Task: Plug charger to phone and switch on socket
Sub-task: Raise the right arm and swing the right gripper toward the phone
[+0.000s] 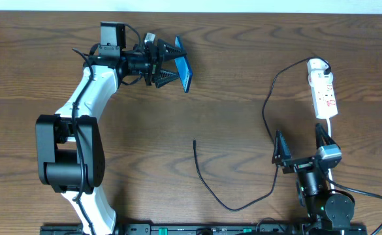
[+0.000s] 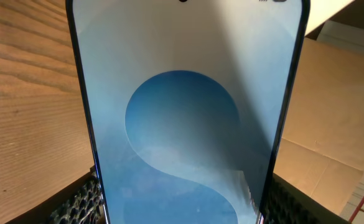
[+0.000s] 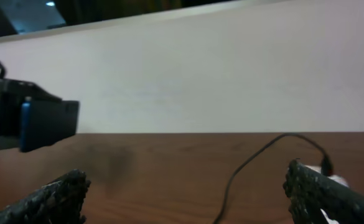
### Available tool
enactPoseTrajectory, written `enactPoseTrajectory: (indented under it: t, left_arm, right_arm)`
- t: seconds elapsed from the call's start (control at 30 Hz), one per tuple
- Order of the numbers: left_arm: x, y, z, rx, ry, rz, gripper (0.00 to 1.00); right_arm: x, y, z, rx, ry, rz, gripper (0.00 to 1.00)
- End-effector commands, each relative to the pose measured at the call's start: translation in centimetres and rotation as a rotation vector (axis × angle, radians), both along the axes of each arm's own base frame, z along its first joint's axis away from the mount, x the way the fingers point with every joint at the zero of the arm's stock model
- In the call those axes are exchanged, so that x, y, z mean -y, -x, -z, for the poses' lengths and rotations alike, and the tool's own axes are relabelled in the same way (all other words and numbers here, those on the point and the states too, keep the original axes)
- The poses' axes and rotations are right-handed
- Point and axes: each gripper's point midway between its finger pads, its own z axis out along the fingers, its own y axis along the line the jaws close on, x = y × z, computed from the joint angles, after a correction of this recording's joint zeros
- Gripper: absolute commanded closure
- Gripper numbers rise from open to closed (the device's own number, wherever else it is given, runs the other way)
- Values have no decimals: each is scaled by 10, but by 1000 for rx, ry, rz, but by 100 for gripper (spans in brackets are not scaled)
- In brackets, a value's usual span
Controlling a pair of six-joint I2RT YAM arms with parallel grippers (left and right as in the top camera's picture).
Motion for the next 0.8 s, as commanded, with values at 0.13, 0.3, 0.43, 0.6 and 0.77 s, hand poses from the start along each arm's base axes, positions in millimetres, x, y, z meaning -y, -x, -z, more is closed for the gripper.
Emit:
enactPoseTrajectory:
  t: [0.13, 0.3, 0.43, 0.6, 0.77]
  left_arm:
    - [-1, 2, -21, 69, 11, 9, 92]
    - [-1, 0, -20, 48, 8, -6, 93]
    - [-2, -2, -21, 53, 6, -15, 92]
    - [-3, -6, -22, 56, -6, -37, 93]
    - [-5, -10, -25, 69, -32, -69, 93]
  right_arm:
    - [-8, 14, -43, -6, -23, -55, 1]
    - [-9, 9, -58, -77, -18, -55, 1]
    - [-10, -3, -70, -150, -13, -56, 1]
    - [-15, -27, -78, -269, -7, -79, 1]
    - [-27, -66, -75, -436, -4, -141, 1]
